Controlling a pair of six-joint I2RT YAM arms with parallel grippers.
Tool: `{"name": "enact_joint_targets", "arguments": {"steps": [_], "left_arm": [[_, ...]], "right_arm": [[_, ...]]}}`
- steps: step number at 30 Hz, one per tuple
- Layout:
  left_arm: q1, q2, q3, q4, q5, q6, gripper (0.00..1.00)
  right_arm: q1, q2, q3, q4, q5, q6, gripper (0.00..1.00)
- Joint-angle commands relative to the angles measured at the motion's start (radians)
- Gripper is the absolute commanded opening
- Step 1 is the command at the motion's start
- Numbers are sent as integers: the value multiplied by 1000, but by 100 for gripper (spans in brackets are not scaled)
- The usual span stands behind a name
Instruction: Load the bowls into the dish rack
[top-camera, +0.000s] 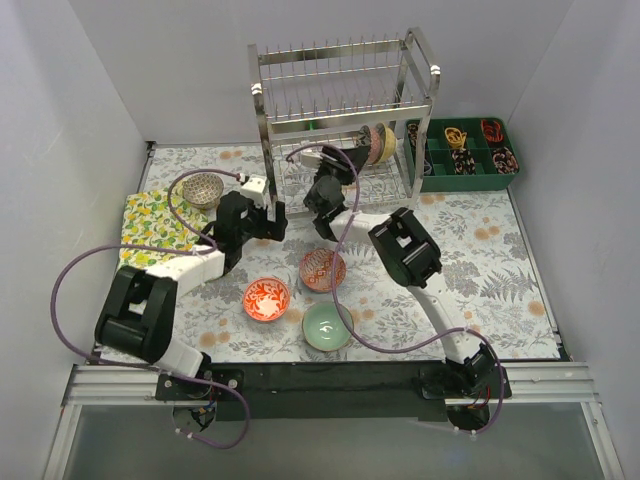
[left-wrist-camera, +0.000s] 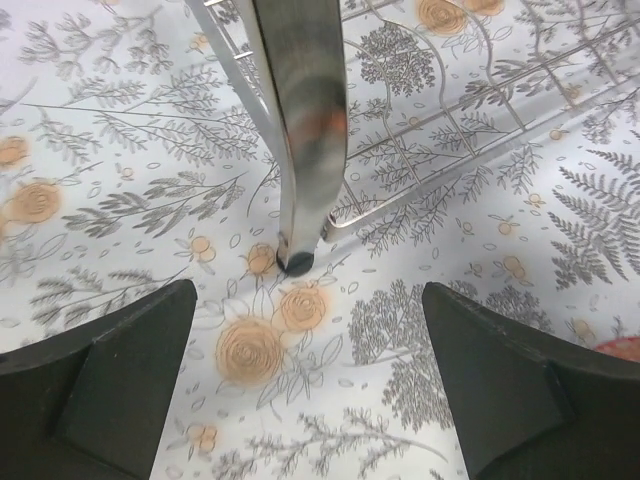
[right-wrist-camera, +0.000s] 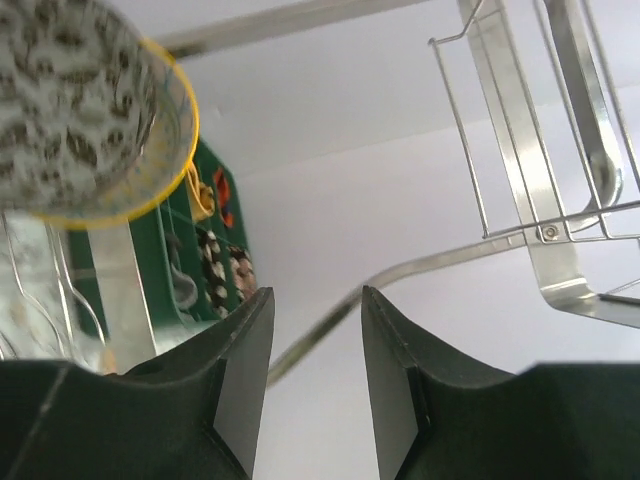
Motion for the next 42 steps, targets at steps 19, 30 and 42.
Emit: {"name": "enact_joint_targets", "arguments": {"steps": [19, 30, 42], "left_arm": [[2, -729, -226, -444, -82, 146, 98], [21, -841, -243, -568, -124, 162, 98], [22, -849, -214, -565, -197, 187, 98]], "right_arm": [[303, -547, -795, 150, 202, -41, 47], [390, -565, -500, 138, 256, -47, 47], [554, -456, -154, 178, 326, -159, 53]]}}
